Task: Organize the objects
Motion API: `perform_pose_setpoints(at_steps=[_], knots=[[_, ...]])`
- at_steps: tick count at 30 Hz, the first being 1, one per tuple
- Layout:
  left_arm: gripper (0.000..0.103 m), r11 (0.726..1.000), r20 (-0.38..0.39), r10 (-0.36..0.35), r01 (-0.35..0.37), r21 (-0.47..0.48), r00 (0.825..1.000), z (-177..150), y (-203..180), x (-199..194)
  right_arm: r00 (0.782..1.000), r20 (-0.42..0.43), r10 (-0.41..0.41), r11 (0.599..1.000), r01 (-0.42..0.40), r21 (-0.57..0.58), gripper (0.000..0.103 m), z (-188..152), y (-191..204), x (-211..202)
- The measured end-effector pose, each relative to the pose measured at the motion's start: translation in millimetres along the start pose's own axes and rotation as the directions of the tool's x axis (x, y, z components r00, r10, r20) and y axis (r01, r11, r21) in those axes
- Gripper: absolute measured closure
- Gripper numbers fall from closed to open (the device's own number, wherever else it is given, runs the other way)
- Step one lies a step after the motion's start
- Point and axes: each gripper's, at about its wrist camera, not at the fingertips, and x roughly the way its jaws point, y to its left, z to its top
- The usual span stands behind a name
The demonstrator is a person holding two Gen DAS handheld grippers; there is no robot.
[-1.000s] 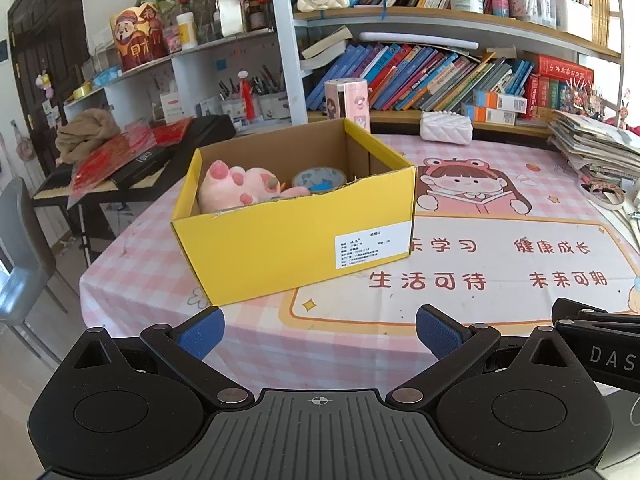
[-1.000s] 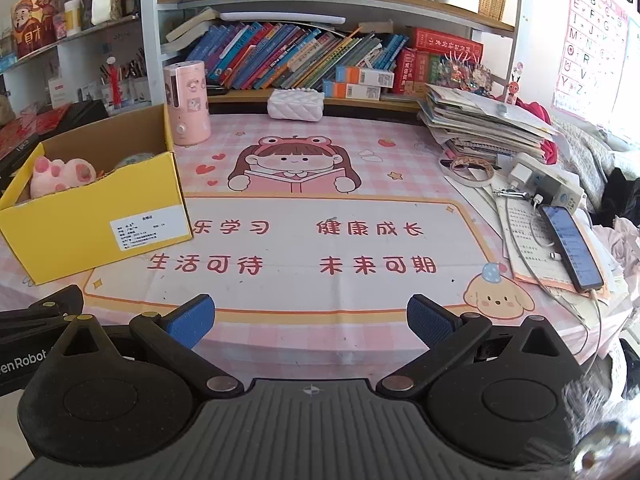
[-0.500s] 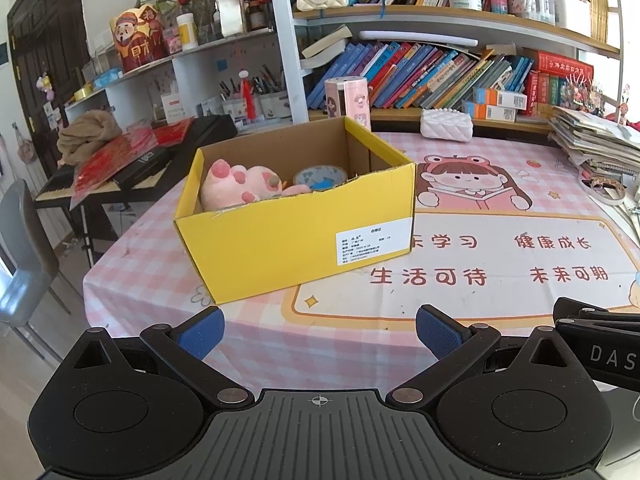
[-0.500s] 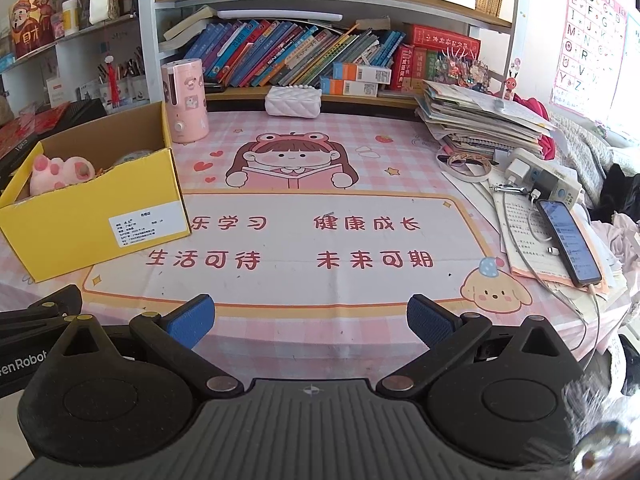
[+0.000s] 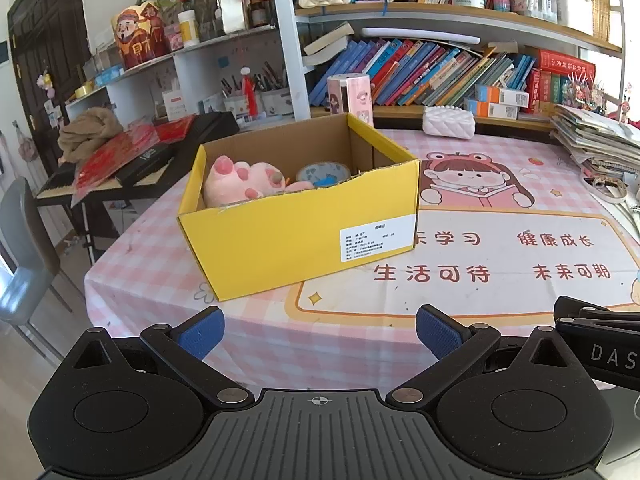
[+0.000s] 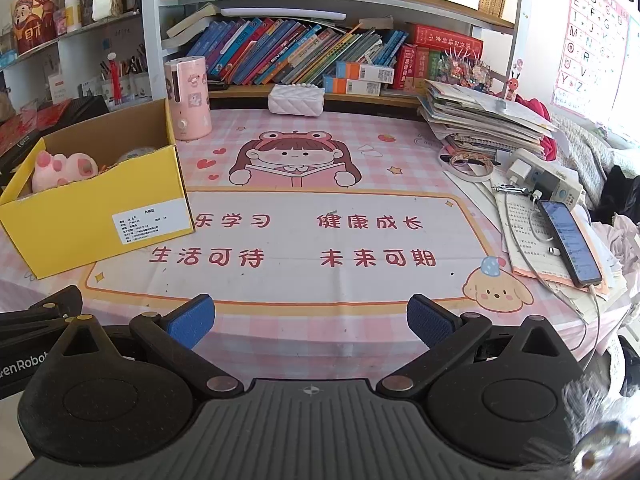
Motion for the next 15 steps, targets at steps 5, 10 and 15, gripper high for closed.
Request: perform_pose_setpoints(at_steps=[5, 10, 15], knots=[[0.0, 1.0, -0.006, -0.001, 0.001, 0.003, 1.0, 0.3, -0.8, 1.6, 1.0, -0.005, -0.001, 1.0, 0.001, -0.002, 0.0, -0.5, 0.8, 1.1], [0.0, 1.0, -0.013, -0.007, 0.007, 0.006, 1.0, 1.3, -2.4, 4.1, 1.0, -0.013, -0.007, 1.0, 0.007, -0.001, 0.0, -0.6, 0.0, 2.8], [0.0, 1.0, -0.018, -0.012, 0.012, 0.01, 1.0, 2.5, -3.8, 6.5, 1.0, -0.016, -0.012, 1.0, 0.012, 0.0, 0.0, 0.5, -1.4, 3.9]])
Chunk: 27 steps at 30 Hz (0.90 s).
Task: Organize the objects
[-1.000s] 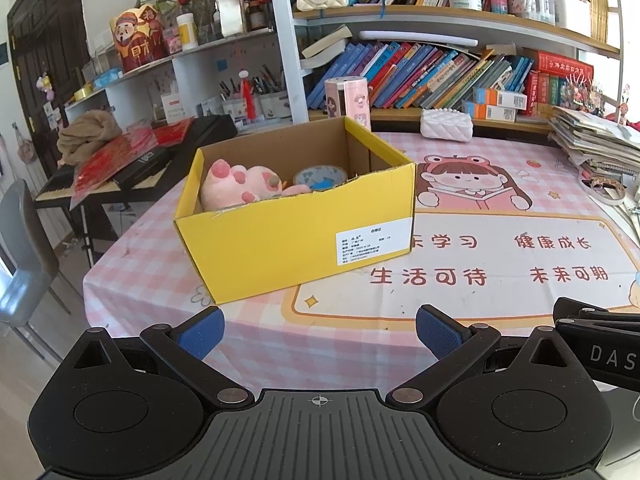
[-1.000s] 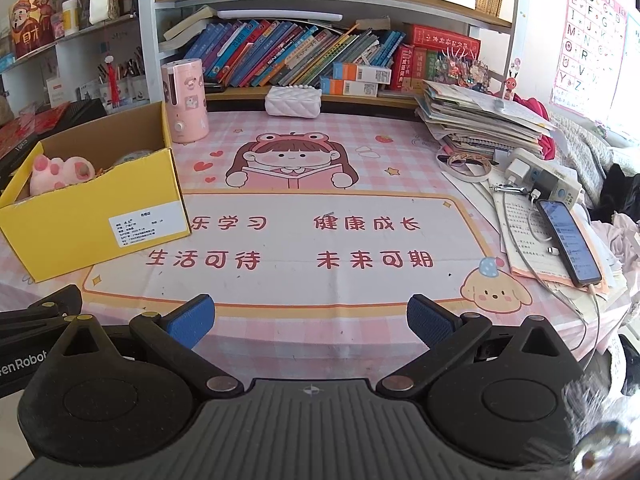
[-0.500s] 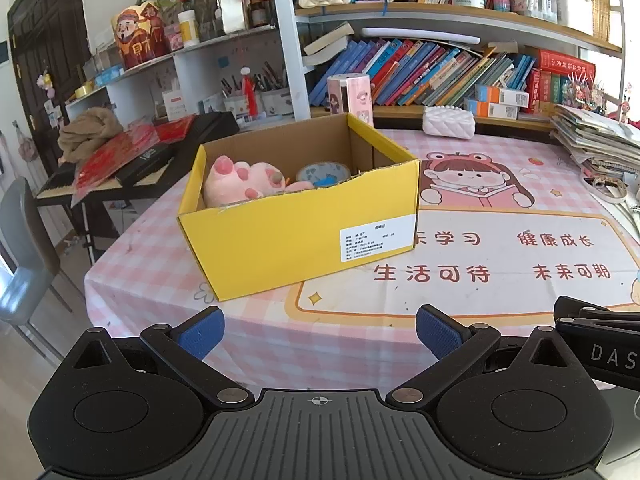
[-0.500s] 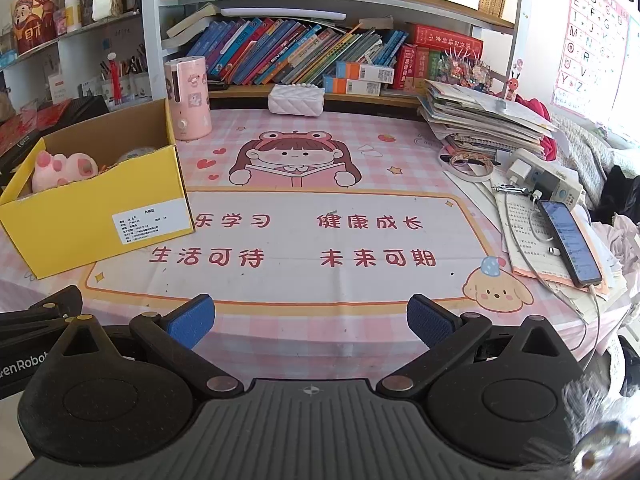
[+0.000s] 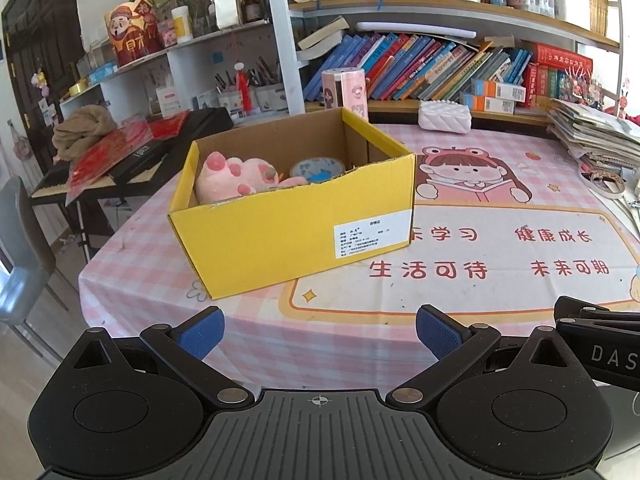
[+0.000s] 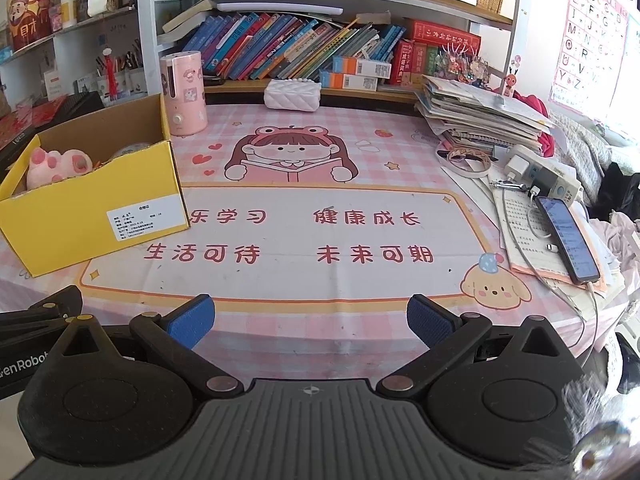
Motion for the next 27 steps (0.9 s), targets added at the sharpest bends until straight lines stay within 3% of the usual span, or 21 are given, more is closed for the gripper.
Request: perform_pose_setpoints(at_steps=[27], knots=[[0.001, 1.0, -0.043, -0.016, 0.016, 0.003, 0.999, 5, -4, 17, 1.0, -0.016, -0.01, 1.0, 0.009, -0.015, 0.0, 5, 1, 8]])
